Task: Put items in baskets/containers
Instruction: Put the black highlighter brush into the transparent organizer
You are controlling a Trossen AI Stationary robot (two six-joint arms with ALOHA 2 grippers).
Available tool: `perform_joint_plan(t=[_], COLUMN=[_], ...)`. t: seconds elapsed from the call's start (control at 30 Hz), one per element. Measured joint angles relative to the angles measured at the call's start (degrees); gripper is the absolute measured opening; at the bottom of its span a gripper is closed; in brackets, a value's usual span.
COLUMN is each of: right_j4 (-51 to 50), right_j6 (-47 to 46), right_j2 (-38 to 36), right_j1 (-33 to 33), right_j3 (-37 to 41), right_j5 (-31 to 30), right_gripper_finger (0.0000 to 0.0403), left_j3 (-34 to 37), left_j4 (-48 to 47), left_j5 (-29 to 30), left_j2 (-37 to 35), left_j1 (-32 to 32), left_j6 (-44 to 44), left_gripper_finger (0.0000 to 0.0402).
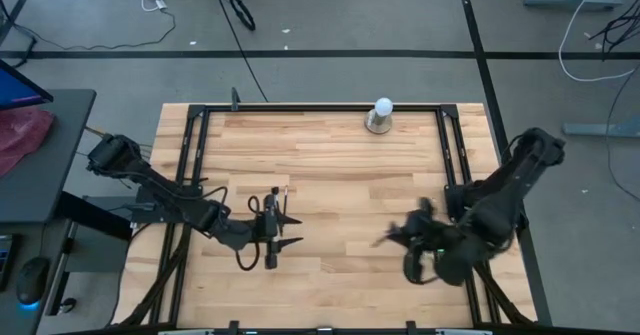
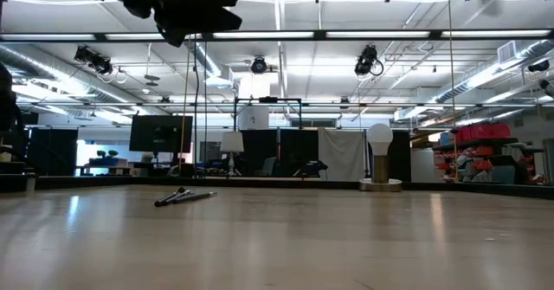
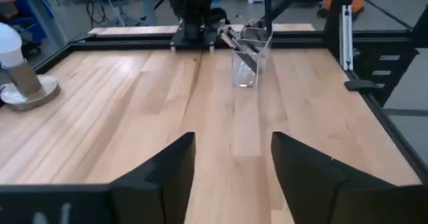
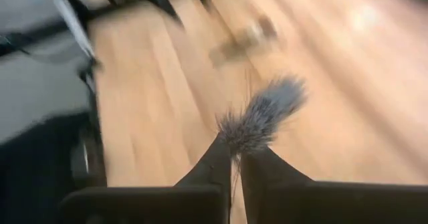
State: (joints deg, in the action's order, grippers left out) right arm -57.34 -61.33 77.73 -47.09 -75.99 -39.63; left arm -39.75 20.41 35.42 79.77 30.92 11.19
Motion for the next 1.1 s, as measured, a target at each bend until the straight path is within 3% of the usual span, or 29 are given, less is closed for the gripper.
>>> perform_joint_plan(t=[0.1, 0.2, 0.43, 0.6, 0.9, 1.1], right_j4=[-14.0, -21.3, -29.0, -30.5, -32.3, -32.7], right_j6=[-18.4, -33.5, -54.4, -55.4, -51.8, -51.9], right_j2=[0.0, 0.2, 0.2, 0.3, 0.2, 0.2], right_j1=[-4.9, -9.6, -15.1, -14.9, -14.9, -14.8], right_j3=[-1.7, 0.8, 8.1, 9.5, 3.2, 0.9], right_j5=[2.8, 5.5, 16.2, 22.8, 21.0, 32.7], right_gripper_finger=[0.0006, 0.0006, 0.0007, 0.0008, 0.0009, 0.0010], left_j3=[0.0, 0.0, 0.0, 0.0, 0.0, 0.0], left_j4=[-1.2, -1.3, -1.3, -1.3, -1.2, -1.2], left_j5=[0.8, 0.8, 0.8, 1.0, 0.4, 0.3], left_j2=[0.0, 0.0, 0.0, 0.0, 0.0, 0.0], left_j1=[0.0, 0.0, 0.0, -0.1, -1.6, -1.6], left_j6=[0.2, 0.3, 0.2, 0.2, 1.7, 1.7], left_gripper_finger=[0.0212, 0.0211, 0.0202, 0.0202, 0.0202, 0.0202])
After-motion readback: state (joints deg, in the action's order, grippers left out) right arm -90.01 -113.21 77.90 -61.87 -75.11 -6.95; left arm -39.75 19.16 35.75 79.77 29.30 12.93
